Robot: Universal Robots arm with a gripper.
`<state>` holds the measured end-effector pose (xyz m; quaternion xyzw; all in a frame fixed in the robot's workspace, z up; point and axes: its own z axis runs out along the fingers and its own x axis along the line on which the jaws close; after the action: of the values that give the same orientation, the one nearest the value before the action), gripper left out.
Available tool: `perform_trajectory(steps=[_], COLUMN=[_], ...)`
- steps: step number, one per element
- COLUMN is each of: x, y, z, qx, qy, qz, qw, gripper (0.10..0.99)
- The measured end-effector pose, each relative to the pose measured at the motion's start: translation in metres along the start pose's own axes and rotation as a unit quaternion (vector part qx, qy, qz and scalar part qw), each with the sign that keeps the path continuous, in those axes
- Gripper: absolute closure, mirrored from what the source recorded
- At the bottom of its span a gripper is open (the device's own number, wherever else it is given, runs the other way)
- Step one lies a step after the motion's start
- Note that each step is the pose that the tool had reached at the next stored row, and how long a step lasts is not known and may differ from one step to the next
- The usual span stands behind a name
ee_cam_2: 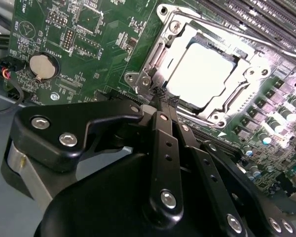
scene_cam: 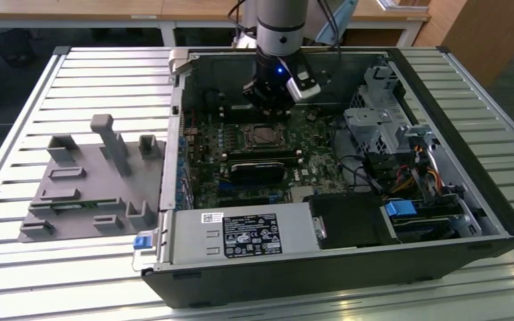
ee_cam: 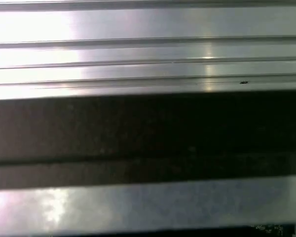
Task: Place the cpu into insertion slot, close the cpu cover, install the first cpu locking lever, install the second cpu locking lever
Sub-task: 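Install the second cpu locking lever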
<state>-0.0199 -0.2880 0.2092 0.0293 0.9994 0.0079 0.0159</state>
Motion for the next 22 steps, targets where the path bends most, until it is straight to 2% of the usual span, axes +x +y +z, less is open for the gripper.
perform_trajectory(steps=[11, 16, 22], x=[-0.0003, -0.0007, -0.0008], y=[-0.0052, -0.0108, -0.0138], z=[-0.0001, -0.0002, -0.0002], qx=[0.0000, 0.0000, -0.0001], qy=[0.0000, 0.0000, 0.0000], qz=[0.000, 0.000, 0.000], qw=[1.0000, 1.0000, 1.0000], gripper=[0.980, 0.980, 0.980])
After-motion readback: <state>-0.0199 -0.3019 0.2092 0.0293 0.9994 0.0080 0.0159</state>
